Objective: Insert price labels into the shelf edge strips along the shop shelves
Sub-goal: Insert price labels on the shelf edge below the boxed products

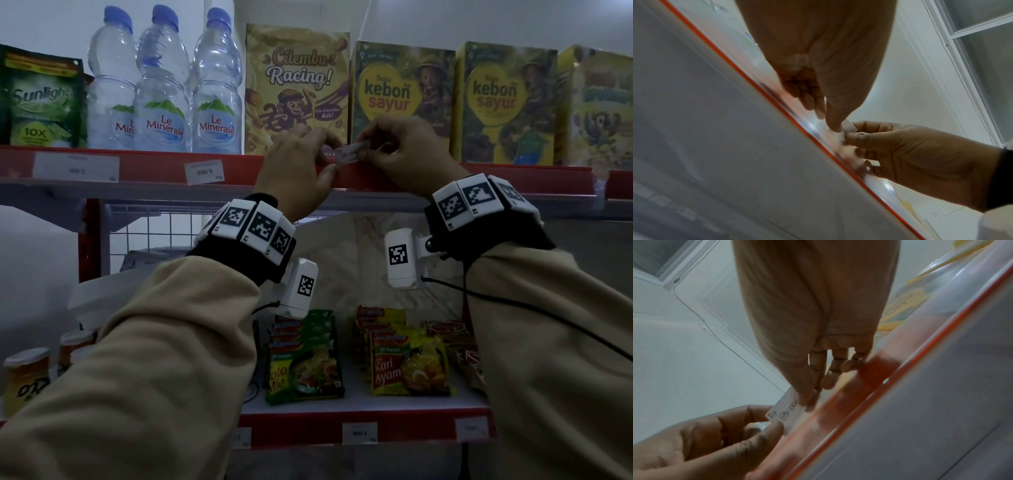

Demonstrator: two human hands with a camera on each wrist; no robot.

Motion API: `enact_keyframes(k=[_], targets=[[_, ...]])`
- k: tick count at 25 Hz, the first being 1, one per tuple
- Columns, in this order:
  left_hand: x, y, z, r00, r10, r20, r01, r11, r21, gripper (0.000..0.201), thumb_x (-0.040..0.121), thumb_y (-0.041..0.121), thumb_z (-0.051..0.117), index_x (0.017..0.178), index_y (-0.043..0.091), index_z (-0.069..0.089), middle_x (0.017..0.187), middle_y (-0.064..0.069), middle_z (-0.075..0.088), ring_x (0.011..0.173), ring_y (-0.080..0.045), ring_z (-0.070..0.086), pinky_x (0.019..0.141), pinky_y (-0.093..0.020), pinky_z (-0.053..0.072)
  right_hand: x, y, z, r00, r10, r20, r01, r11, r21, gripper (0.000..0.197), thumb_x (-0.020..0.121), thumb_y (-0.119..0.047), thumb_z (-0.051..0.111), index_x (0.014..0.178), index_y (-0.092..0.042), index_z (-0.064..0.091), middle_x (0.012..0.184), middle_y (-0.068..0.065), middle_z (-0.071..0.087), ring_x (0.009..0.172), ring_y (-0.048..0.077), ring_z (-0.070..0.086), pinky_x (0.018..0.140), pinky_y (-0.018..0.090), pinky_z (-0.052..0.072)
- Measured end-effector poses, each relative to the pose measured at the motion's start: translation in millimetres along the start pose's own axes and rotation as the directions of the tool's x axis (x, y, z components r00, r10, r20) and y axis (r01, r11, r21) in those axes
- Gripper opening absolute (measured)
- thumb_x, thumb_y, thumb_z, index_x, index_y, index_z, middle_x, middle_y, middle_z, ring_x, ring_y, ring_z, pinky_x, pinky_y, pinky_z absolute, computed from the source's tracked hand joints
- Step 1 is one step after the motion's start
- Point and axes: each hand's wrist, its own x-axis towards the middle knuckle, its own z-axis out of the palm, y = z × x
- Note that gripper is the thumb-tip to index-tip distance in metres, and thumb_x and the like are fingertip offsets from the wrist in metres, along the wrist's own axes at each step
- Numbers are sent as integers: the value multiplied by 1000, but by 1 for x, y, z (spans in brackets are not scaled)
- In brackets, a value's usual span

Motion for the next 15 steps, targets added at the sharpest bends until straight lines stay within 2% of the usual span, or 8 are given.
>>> enact_keyframes(k=[3,6,9,11,13,15], targets=[[3,-1,-6,999,9,42,-10,1000,6,32,85,27,63,115,20,55,101,0,51,105,-23,49,93,-35,37,2,-3,3,1000,5,1,-5,1000,-1,16,87,-16,65,101,-10,67,93,4,64,84,13,57,75,22,46],[10,-4,-17,992,44,120,-58,992,111,33,86,30,63,112,13,54,109,-10,56,107,-27,50,90,-35,38,5,-8,11,1000,24,-9,-24,999,22,17,87,-17,64,102,-9,67,96,8,67,88,19,61,82,30,50],[10,-13,-30,988,26,151,-64,967,248,29,85,35,64,102,13,57,110,-12,54,107,-29,50,88,-37,40,8,-14,20,998,40,-47,-39,999,23,16,86,-18,64,100,-10,68,94,10,68,90,23,62,84,38,49],[6,-21,-38,989,-3,146,-36,964,263,29,83,39,66,98,15,59,108,-11,55,106,-28,51,88,-39,42,10,-20,27,996,40,-81,-38,999,27,14,86,-19,63,96,-11,69,91,7,68,86,20,61,81,35,49],[1,-27,-44,991,-12,137,-21,970,243,29,81,39,68,97,16,60,105,-10,58,105,-27,53,87,-39,45,12,-27,35,992,25,-124,-21,999,35,11,85,-20,64,94,-15,70,85,2,67,80,14,58,74,26,45],[0,-32,-48,995,-23,99,6,986,168,28,80,36,70,96,15,61,97,-7,61,95,-24,57,83,-36,47,13,-33,43,989,-2,-151,6,999,31,11,85,-21,64,93,-15,70,79,-4,62,74,9,54,65,20,39]])
